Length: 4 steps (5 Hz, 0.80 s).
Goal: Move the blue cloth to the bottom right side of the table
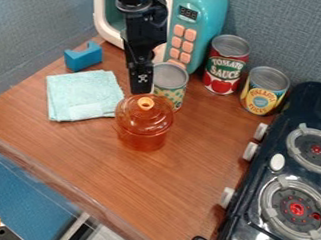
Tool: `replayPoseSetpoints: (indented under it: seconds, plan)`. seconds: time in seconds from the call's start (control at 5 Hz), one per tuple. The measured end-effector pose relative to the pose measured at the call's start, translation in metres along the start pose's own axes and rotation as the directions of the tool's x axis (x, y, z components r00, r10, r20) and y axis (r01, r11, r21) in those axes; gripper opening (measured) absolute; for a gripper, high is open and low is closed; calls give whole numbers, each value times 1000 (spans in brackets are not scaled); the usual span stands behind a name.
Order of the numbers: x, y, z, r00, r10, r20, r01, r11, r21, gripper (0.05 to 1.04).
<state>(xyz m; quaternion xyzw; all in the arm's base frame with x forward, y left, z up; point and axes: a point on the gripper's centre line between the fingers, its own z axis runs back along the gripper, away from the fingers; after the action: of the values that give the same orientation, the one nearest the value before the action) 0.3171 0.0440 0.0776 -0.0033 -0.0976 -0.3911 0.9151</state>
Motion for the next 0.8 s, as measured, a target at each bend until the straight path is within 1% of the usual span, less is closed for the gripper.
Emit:
replayPoseSetpoints:
  seconds: [0.2,0.4,0.6,0.8]
  plan:
    - [-2,-2,-9,1000,9,-12,-9,1000,-26,999]
    - [-16,6,-6,998,60,-13,-61,998,-28,999]
    - [-40,26,4,988,157,-5,-157,988,-3,999]
    - [-64,53,5,964,262,-36,-259,963,77,999]
